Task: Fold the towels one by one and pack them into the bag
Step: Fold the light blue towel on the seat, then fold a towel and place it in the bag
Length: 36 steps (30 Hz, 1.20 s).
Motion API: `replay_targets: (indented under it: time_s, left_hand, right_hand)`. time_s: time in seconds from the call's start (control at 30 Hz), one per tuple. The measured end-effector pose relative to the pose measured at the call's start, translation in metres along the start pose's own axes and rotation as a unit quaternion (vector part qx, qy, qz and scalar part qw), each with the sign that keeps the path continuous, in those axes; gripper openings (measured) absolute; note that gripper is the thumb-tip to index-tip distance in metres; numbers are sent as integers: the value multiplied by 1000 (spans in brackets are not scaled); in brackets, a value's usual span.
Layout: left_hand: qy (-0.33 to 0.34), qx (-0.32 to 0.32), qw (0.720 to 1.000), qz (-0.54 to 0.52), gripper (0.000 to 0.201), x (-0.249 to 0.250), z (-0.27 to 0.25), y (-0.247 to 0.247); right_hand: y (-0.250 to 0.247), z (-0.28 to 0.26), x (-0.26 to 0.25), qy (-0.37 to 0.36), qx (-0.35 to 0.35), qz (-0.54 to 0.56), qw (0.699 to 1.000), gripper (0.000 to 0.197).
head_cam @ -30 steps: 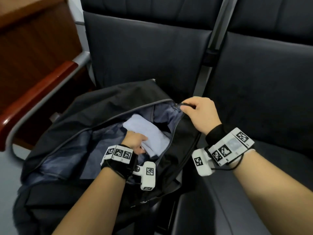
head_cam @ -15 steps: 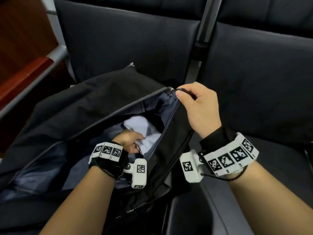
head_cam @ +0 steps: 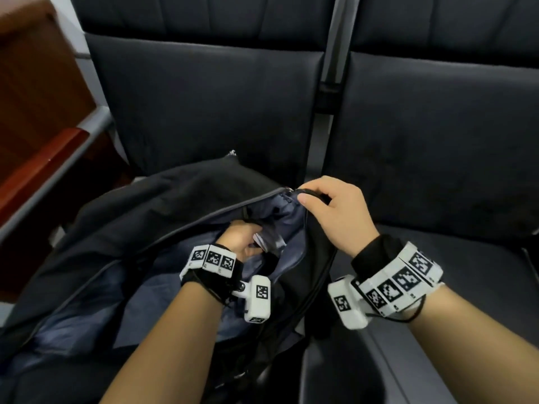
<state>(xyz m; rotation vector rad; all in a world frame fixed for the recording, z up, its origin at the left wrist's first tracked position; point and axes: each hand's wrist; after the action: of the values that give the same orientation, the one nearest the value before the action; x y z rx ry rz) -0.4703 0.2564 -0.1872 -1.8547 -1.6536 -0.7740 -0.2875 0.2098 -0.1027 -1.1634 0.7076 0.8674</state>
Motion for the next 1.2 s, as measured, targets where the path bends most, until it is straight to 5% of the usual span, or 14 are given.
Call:
replay_targets:
  time_s: [0.13, 0.33, 0.47, 0.9, 1.07, 1.2]
  left_hand:
    - [30, 11, 994, 100, 12, 4, -35, -5]
    - [265, 140, 928, 221, 25, 18, -110, 33]
    - [352, 99, 895, 255, 20, 13, -154, 111]
    - [342, -156, 810, 450, 22, -107, -230, 458]
    - [320, -208, 812, 441, 25, -150, -229, 547]
    - [320, -216, 818, 426, 44, -166, -220, 582]
  right_hand:
    - [-16, -16, 5, 51, -15, -8, 999, 27]
    - [-77, -70, -4, 74, -15, -13, 997, 42]
    - [-157, -130, 8, 100, 18, -51, 994, 40]
    - [-426, -350, 132, 286, 160, -131, 936, 42]
    - [-472, -388, 184, 329, 162, -133, 921, 46]
    - [-478, -390, 204, 304, 147, -98, 936, 57]
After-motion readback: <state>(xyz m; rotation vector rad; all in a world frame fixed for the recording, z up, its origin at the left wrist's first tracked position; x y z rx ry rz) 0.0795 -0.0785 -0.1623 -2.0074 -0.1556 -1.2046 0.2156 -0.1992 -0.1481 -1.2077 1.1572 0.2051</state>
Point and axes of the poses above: each hand's wrist, its own z-axis towards the middle knuckle, its own y-axis out of the palm, x = y × z, and after that the axes turned 4 degrees about z, right-handed
